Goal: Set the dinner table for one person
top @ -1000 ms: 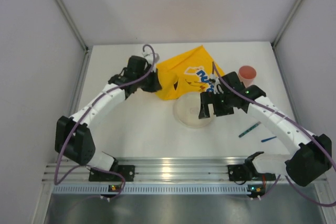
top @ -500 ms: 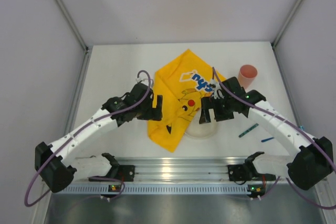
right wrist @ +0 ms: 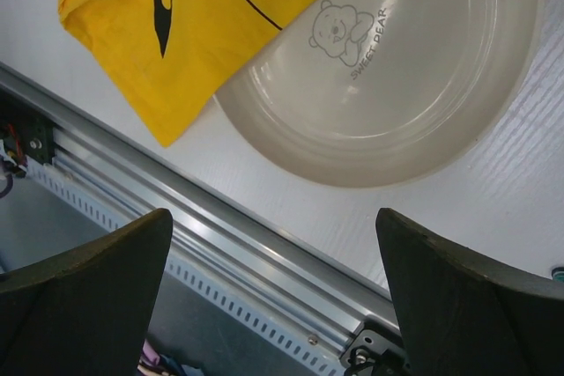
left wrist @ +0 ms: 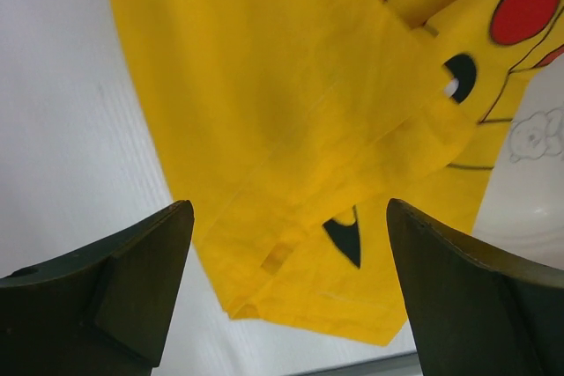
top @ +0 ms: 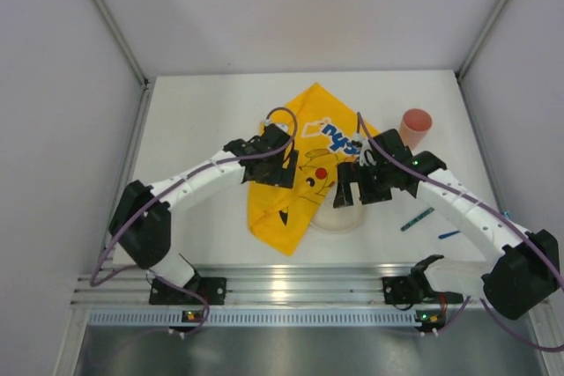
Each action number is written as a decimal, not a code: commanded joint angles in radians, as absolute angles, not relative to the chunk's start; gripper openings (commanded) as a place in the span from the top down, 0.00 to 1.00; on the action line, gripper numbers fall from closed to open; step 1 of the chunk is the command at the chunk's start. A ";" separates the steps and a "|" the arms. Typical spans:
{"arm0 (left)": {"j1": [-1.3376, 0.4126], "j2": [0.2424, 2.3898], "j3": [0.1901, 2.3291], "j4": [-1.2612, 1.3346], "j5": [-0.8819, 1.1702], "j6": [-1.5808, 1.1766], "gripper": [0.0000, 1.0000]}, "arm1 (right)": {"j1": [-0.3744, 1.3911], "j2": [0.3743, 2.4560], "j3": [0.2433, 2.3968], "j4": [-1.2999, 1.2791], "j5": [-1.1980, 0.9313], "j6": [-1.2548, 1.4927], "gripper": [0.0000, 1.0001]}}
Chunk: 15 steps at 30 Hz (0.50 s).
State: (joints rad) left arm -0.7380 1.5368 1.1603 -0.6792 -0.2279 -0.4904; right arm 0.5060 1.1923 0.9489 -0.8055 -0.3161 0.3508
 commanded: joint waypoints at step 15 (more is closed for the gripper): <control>-0.902 1.957 1.569 -0.768 -0.281 -0.363 0.09 | 0.499 1.118 0.942 -0.810 -0.270 0.382 0.00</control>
